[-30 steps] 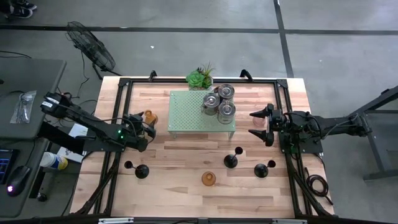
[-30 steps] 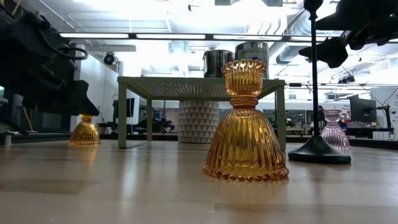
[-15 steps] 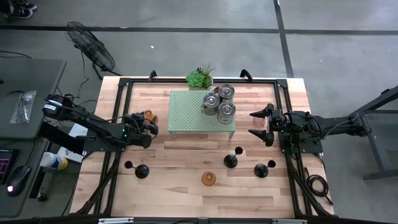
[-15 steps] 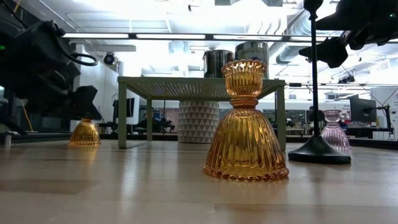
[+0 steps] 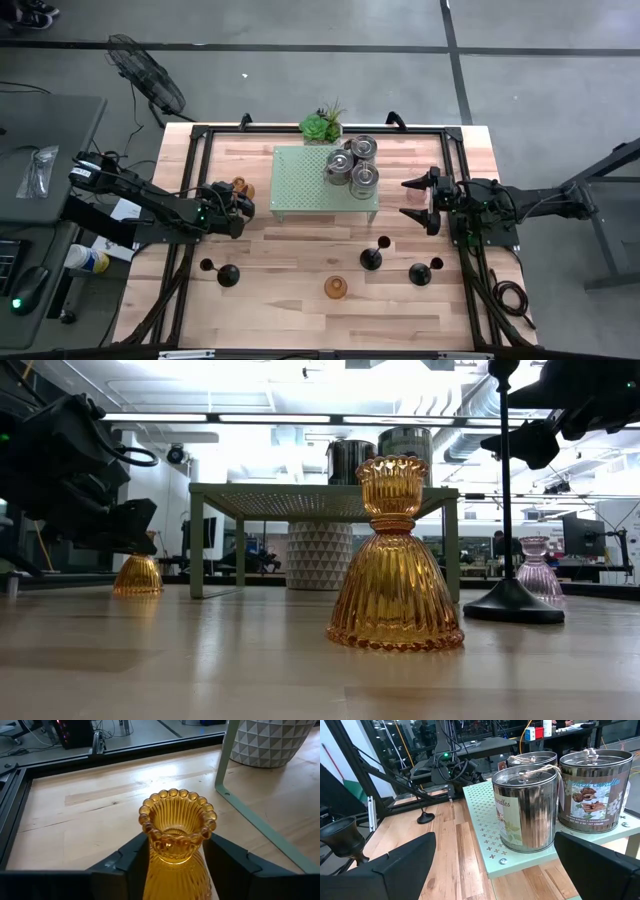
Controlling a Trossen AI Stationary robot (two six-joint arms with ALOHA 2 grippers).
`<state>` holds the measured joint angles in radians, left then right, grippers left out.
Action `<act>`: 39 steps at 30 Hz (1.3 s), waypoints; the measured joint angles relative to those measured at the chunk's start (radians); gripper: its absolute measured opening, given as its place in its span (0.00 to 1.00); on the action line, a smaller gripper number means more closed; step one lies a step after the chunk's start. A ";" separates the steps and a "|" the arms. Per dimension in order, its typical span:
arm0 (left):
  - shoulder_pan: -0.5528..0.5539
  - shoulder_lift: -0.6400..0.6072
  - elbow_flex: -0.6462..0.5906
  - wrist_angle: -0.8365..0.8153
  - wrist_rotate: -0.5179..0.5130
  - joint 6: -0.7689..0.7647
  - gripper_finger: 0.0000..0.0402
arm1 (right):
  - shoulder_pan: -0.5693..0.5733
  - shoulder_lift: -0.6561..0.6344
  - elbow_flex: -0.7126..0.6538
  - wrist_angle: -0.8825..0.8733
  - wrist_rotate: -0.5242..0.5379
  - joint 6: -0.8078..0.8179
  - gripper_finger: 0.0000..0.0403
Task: Pick & Place candle stick holders
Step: Put the top gold glass candle holder on the shelf
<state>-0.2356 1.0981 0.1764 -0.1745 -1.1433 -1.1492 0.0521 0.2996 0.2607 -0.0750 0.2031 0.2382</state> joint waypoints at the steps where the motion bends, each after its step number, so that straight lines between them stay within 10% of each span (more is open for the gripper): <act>1: 0.000 0.000 0.000 0.000 0.000 0.000 0.42 | 0.000 0.000 0.000 0.000 0.000 0.000 0.99; 39: 0.000 0.000 0.000 0.002 0.003 -0.008 0.24 | 0.000 0.000 0.000 0.000 0.000 0.000 0.99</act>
<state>-0.2357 1.0977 0.1768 -0.1730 -1.1399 -1.1572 0.0522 0.2998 0.2607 -0.0750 0.2031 0.2385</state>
